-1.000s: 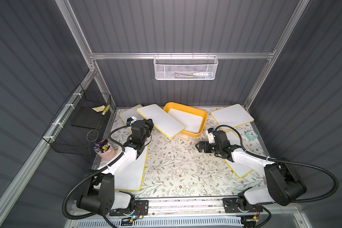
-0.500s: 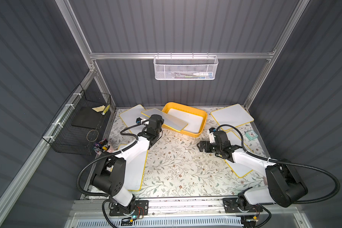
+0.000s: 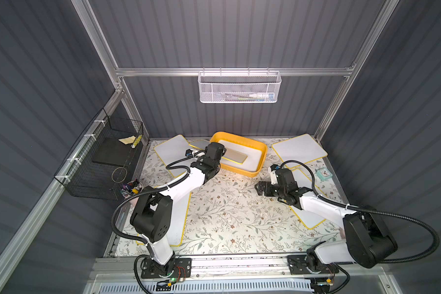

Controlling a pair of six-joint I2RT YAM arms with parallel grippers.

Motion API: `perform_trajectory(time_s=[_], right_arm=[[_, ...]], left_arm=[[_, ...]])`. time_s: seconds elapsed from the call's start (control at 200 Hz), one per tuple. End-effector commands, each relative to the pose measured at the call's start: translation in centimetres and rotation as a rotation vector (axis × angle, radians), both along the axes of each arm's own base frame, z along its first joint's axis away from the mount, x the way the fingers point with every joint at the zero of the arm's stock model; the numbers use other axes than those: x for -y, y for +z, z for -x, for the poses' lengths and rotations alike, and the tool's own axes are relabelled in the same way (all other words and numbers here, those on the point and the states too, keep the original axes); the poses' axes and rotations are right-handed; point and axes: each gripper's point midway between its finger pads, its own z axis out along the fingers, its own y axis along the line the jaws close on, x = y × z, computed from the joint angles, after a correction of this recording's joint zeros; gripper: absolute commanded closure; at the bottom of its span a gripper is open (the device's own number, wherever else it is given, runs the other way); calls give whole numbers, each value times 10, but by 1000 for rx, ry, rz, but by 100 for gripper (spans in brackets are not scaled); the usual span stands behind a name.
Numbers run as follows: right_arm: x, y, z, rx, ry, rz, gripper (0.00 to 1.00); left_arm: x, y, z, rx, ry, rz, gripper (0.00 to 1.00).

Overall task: Put the whiteboard into the storage box
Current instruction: Place the whiteboard in the storage box.

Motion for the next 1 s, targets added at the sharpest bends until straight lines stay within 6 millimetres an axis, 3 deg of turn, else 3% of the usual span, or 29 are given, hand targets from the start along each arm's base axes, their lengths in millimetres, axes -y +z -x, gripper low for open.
perform_trajectory(time_s=[0.0, 0.075, 0.09, 0.12, 0.48, 0.716, 0.991], right_arm=[[4, -6, 3, -26, -17, 13, 1], [2, -8, 3, -35, -15, 7, 1], [2, -9, 3, -36, -15, 5, 1], [2, -9, 3, -40, -15, 2, 1], [4, -11, 2, -56, -30, -3, 1], [3, -18, 1, -95, -34, -24, 1], [3, -21, 1, -115, -38, -30, 1]], left_arm=[[12, 21, -9, 59, 29, 57, 100], [20, 12, -10, 49, 27, 46, 100], [24, 23, -14, 71, 27, 63, 100], [28, 24, -16, 74, 24, 68, 100], [57, 0, -24, 9, 7, 49, 100], [67, -19, -33, -28, 18, 59, 100], [66, -28, -37, -33, 52, 62, 100]])
